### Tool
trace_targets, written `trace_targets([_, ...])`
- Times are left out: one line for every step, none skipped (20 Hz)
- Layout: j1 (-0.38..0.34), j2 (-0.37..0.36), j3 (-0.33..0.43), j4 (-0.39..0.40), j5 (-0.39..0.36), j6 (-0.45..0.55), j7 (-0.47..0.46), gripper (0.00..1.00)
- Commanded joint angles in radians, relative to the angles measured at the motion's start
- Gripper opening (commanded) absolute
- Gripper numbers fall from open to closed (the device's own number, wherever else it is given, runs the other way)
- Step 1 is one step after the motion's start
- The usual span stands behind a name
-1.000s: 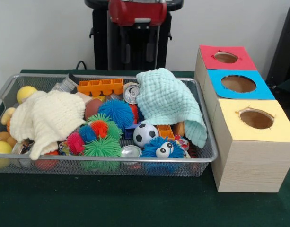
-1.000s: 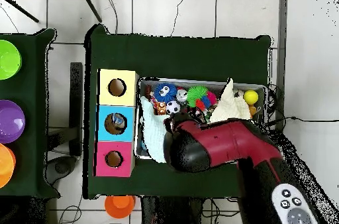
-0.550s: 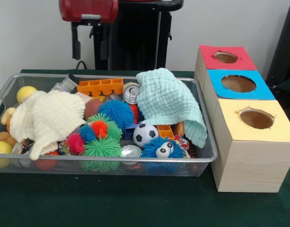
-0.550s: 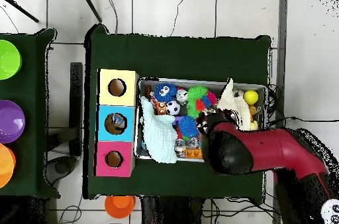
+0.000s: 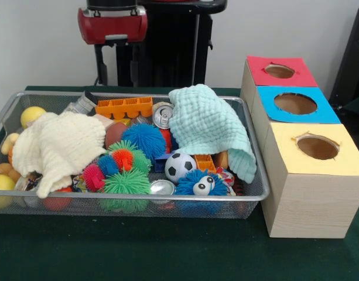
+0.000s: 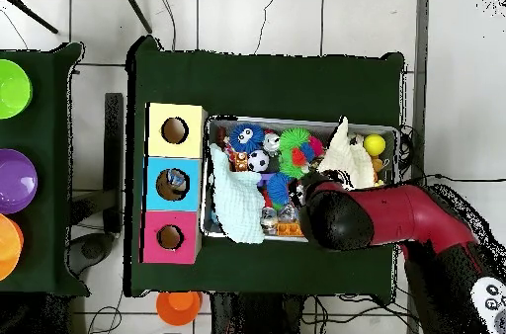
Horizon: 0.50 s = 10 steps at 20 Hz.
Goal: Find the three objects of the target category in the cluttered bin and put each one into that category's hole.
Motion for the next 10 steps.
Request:
trace_targets([0.021,0.073,0.072,-0.005,-0.047,0.139,-0.253,1.00])
trace_targets([0.033,0.084,0.063,-0.007,-0.053,0.159,-0.249,1.00])
trace_targets([0.034,0.089,0.058,-0.009,-0.056,0.175,-0.255,1.00])
trace_targets([0.041,0.096,0.051,-0.015,-0.064,0.191,-0.259,1.00])
trace_targets([0.045,0.100,0.045,-0.020,-0.071,0.198,-0.258,1.00])
trace_targets([0.064,0.113,0.027,-0.025,-0.096,0.201,-0.247,1.00])
trace_targets([0.078,0.124,0.017,-0.028,-0.112,0.197,-0.236,1.00])
trace_targets([0.082,0.135,0.009,-0.037,-0.122,0.210,-0.243,1.00])
trace_targets([0.090,0.142,0.005,-0.039,-0.131,0.209,-0.238,1.00])
trace_targets([0.090,0.149,0.004,-0.046,-0.135,0.224,-0.248,1.00])
